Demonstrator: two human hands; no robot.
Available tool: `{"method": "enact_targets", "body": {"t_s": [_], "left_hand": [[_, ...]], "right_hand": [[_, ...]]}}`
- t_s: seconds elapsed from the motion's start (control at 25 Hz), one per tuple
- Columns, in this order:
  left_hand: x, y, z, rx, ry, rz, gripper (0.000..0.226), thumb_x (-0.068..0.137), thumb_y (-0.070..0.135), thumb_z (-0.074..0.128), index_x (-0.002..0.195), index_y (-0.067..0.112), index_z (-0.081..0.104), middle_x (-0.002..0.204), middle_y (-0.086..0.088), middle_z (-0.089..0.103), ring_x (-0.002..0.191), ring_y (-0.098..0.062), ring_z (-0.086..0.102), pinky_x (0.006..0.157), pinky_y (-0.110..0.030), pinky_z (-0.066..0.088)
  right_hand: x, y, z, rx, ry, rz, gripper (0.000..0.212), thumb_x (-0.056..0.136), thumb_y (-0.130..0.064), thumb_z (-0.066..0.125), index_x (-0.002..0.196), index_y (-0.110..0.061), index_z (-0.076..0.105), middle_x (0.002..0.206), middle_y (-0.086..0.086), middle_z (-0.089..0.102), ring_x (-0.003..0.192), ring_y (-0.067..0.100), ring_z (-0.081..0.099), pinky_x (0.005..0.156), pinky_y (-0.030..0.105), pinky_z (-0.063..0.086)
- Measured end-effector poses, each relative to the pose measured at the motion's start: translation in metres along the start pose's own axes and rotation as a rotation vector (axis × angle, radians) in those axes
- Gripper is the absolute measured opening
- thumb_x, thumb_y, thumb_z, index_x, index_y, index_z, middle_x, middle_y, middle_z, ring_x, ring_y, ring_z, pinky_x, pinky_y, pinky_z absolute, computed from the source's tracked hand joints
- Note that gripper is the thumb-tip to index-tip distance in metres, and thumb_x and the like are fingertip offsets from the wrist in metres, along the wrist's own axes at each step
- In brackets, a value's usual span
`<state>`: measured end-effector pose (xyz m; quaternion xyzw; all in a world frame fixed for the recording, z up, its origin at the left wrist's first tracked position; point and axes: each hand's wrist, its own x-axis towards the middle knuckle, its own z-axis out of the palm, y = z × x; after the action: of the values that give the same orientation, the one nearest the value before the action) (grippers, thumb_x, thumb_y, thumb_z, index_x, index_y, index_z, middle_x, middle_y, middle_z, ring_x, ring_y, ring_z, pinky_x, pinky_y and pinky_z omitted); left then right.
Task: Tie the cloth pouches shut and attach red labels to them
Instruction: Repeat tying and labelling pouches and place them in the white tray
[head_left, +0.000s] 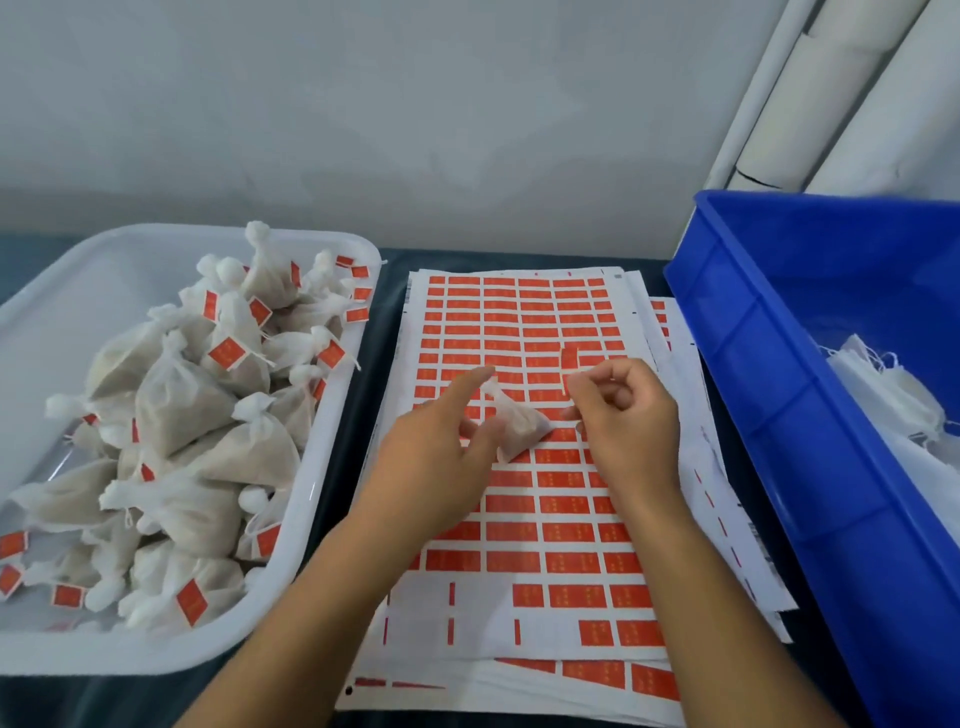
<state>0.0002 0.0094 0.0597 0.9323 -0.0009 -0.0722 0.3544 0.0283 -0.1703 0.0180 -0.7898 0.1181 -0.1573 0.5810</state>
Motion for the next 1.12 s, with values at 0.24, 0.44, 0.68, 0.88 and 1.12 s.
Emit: {"method": "enact_targets", "body": {"t_s": [0.24,0.44,0.68,0.88,1.12], "left_hand": [[0.056,-0.010,0.024,-0.001,0.029,0.015,0.050,0.099,0.060,0.048,0.147,0.054,0.035,0.140,0.013,0.061,0.108,-0.009,0.063,0.081,-0.029,0.055],[0.054,-0.019,0.034,-0.055,0.215,0.137,0.029,0.097,0.054,0.058,0.126,0.051,0.055,0.130,0.024,0.060,0.103,-0.003,0.062,0.085,-0.025,0.058],[0.046,-0.019,0.035,-0.353,0.331,0.208,0.017,0.097,0.034,0.067,0.109,0.046,0.065,0.107,0.037,0.062,0.104,0.010,0.061,0.080,-0.005,0.051],[0.036,-0.016,0.035,-0.611,0.342,0.160,0.020,0.097,0.024,0.068,0.108,0.041,0.069,0.106,0.034,0.068,0.103,0.009,0.065,0.074,-0.003,0.050],[0.029,-0.012,0.035,-0.559,0.135,0.276,0.046,0.103,0.011,0.054,0.135,0.043,0.060,0.127,0.031,0.063,0.101,-0.001,0.070,0.073,-0.012,0.056]], "right_hand": [[0.001,0.008,-0.004,0.043,0.019,-0.009,0.015,0.093,-0.049,0.069,0.098,-0.038,0.059,0.087,-0.023,0.073,0.075,0.003,0.074,0.063,0.018,0.058],[0.003,0.009,-0.006,0.065,-0.045,-0.027,0.018,0.092,-0.050,0.069,0.103,-0.038,0.063,0.087,-0.020,0.074,0.077,0.004,0.075,0.059,0.012,0.056],[0.002,0.009,-0.003,0.045,-0.064,-0.084,0.014,0.093,-0.048,0.069,0.105,-0.040,0.065,0.093,-0.024,0.073,0.081,0.003,0.073,0.063,0.008,0.054],[-0.001,0.007,-0.002,0.078,-0.091,-0.137,0.005,0.100,-0.039,0.062,0.104,-0.038,0.065,0.092,-0.018,0.072,0.082,0.009,0.072,0.069,0.015,0.058],[-0.009,-0.005,-0.004,0.165,-0.192,-0.240,0.020,0.094,-0.041,0.065,0.112,-0.036,0.058,0.097,-0.014,0.070,0.090,0.014,0.072,0.073,0.022,0.061]]}}
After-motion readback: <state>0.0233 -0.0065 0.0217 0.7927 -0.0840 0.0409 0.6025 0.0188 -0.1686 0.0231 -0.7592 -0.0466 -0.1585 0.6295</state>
